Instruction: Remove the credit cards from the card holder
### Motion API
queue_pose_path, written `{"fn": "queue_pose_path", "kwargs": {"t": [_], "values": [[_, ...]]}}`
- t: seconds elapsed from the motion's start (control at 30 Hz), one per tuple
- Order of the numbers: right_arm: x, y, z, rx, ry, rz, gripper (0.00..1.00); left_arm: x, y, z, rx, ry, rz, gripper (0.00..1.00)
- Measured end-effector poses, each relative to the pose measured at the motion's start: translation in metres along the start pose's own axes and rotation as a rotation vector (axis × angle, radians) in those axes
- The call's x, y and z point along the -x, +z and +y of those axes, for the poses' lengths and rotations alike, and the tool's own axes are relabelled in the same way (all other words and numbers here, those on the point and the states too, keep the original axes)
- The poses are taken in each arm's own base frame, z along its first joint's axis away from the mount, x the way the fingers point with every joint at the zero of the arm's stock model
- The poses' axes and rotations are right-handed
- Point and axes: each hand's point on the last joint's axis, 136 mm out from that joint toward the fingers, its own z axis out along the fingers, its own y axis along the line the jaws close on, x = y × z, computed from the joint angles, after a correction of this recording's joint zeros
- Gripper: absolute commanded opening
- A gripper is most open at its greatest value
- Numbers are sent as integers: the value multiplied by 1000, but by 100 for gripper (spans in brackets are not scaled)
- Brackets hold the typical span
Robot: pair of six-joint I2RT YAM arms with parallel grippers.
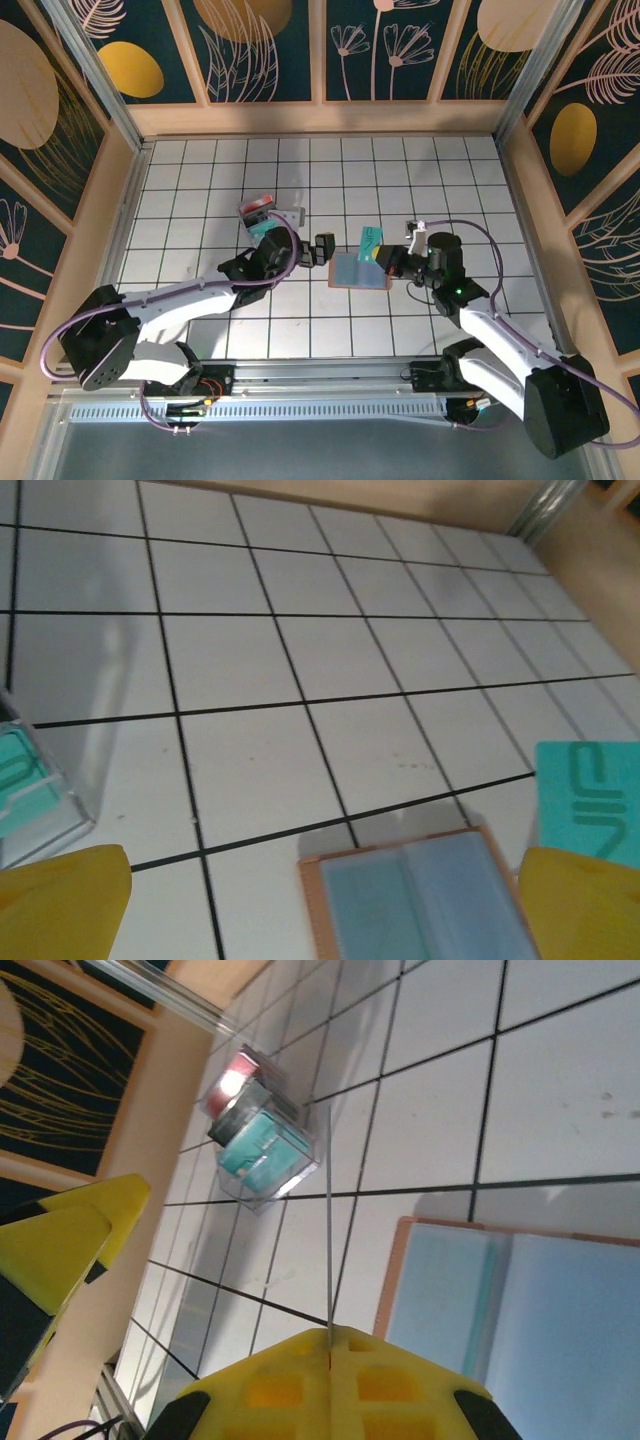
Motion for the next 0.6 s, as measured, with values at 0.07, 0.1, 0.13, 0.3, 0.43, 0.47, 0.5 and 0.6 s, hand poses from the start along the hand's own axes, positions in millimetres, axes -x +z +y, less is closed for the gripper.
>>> {"fn": "queue_pose_path", "kwargs": {"t": [0.07, 0.1, 0.13, 0.3, 0.43, 0.47, 0.5, 0.6], "values": [[0, 0, 6, 36, -14, -1, 0, 3, -2, -6, -52, -31, -7, 99], [1, 0, 10, 55, -21, -3, 0, 4, -3, -9, -74, -42, -10, 99], [1, 0, 14, 78, -28, -2, 0, 6, -3, -13, -99, -51, -13, 99], [7, 0, 37, 194, -64, -7, 0, 15, -7, -32, -205, -84, -33, 98], [6, 2, 49, 270, -66, 15, 0, 14, -9, -40, -267, -109, -35, 88], [6, 2, 51, 281, -65, 20, 0, 14, -9, -41, -278, -116, -35, 87], [6, 2, 53, 297, -63, 26, 0, 13, -10, -42, -294, -124, -34, 85], [6, 0, 61, 333, -65, 30, 0, 15, -12, -45, -339, -148, -39, 78]]}}
